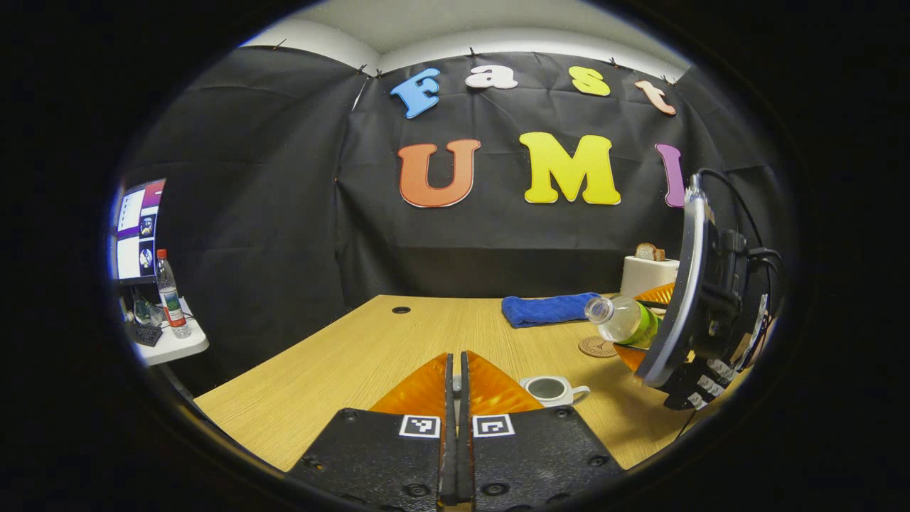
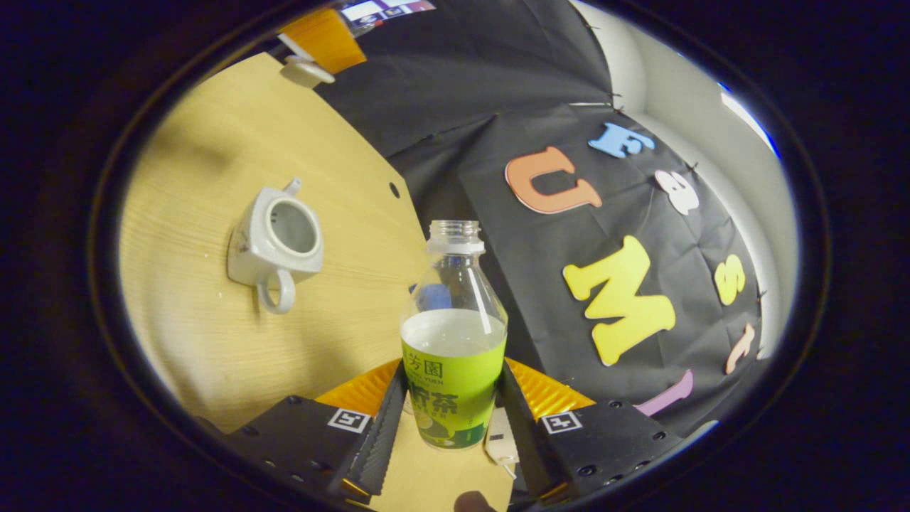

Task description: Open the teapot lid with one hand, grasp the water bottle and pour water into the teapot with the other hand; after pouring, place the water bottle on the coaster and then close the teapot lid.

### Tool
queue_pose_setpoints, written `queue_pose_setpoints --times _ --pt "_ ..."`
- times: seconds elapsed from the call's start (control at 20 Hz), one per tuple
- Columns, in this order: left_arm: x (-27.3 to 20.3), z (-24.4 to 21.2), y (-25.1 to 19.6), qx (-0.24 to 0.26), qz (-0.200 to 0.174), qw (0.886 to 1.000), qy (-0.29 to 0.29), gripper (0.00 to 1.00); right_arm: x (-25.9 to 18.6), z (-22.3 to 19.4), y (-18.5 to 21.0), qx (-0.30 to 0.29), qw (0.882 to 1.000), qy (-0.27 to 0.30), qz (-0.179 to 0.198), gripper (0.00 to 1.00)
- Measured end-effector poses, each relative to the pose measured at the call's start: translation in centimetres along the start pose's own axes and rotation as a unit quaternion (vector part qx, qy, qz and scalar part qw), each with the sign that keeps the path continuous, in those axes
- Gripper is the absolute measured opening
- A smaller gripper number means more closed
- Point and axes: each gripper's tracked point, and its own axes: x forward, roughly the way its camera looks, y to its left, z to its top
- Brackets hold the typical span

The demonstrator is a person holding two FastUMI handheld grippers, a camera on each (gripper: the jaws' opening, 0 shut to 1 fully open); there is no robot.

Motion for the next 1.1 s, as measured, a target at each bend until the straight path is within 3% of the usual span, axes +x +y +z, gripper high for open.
queue_pose_setpoints --times 0.35,0.65,0.9,1.1 --pt "-0.2 0.2 0.8 0.004 0.006 1.0 -0.006 0.02 -0.6 1.5 0.4 -0.133 0.991 -0.032 -0.016 0.72" --pt "-0.3 0.6 1.1 -0.002 0.007 1.0 -0.01 0.03 -0.1 2.5 -0.1 -0.229 0.971 -0.055 -0.033 0.72" --pt "-0.5 0.6 1.6 -0.006 0.01 1.0 -0.009 0.03 0.3 3.6 -0.6 -0.313 0.945 -0.069 -0.06 0.72" --pt "-0.5 0.5 1.9 -0.005 0.014 1.0 -0.008 0.02 0.1 3.6 -0.4 -0.346 0.934 -0.069 -0.063 0.71"
